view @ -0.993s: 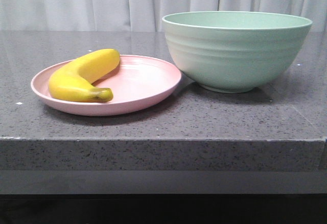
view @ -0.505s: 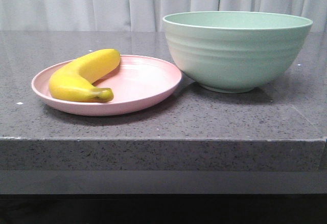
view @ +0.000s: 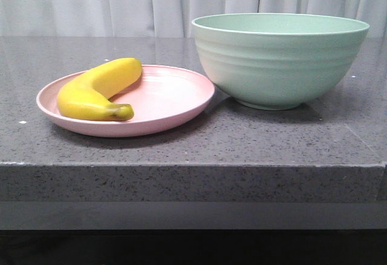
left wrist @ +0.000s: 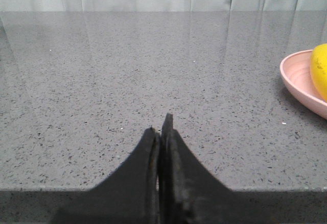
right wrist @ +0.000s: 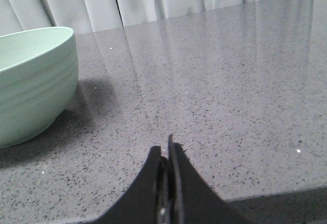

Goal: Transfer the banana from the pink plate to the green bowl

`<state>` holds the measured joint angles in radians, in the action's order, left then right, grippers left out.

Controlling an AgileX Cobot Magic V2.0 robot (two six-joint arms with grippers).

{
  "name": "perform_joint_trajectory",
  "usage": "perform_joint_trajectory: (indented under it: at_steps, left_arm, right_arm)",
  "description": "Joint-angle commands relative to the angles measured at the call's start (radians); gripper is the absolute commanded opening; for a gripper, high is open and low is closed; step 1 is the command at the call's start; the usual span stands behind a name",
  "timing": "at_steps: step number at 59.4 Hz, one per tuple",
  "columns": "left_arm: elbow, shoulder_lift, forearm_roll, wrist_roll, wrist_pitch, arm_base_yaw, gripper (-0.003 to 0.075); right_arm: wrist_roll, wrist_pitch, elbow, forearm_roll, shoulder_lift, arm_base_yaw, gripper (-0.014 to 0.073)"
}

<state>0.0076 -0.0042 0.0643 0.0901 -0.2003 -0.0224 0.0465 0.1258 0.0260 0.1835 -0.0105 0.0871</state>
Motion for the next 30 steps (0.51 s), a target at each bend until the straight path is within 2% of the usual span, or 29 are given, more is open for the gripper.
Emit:
perform_joint_trajectory:
  at_steps: [1, 21, 30]
  left_arm:
    - [0.004, -0.020, 0.010, -0.003, 0.089, 0.000, -0.0020]
    - [-0.001, -0.020, 0.035, -0.003, 0.141, 0.000, -0.0020]
    - [-0.060, -0.016, 0.042, -0.003, 0.136, 0.000, -0.0020]
  right_arm:
    - [-0.007, -0.073, 0.002, -0.005, -0.023, 0.000, -0.0088]
    - [-0.009, -0.116, -0.002, -0.005, -0.023, 0.000, -0.0088]
    - [-0.023, -0.004, -0.083, -0.047, -0.020, 0.000, -0.0087]
